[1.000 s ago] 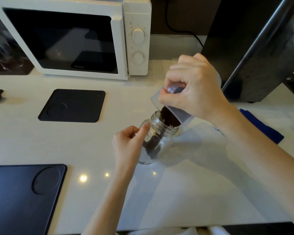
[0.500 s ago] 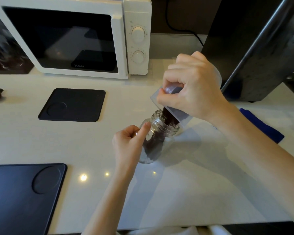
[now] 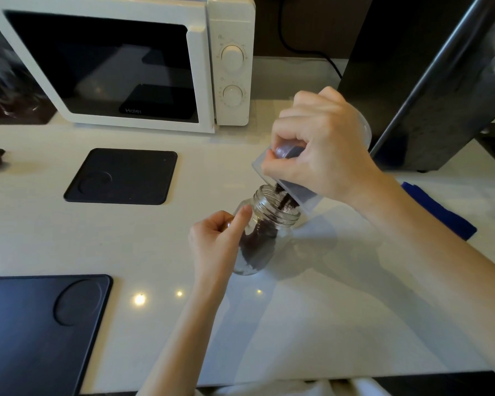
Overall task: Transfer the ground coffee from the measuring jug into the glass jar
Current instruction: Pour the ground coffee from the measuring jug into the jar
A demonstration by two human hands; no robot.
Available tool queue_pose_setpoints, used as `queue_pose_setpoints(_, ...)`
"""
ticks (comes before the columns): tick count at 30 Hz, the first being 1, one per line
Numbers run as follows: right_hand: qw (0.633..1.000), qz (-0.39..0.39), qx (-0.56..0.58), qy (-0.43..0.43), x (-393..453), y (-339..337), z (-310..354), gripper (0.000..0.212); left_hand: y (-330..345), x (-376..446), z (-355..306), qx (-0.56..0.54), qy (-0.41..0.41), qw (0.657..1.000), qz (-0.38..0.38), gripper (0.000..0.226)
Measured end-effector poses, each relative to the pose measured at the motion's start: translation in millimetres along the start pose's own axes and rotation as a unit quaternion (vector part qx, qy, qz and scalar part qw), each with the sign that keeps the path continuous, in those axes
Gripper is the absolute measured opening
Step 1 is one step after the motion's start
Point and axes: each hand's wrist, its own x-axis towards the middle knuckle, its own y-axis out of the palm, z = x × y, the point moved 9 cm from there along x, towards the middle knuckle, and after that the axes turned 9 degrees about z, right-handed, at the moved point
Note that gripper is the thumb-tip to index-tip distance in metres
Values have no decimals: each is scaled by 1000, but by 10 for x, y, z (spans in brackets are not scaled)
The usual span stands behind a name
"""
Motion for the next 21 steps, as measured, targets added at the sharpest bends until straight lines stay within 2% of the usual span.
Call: queue_pose_setpoints(21, 1000, 4, -1, -7, 32, 25, 43, 18, -17, 2, 31, -7, -9, 1000, -6, 51)
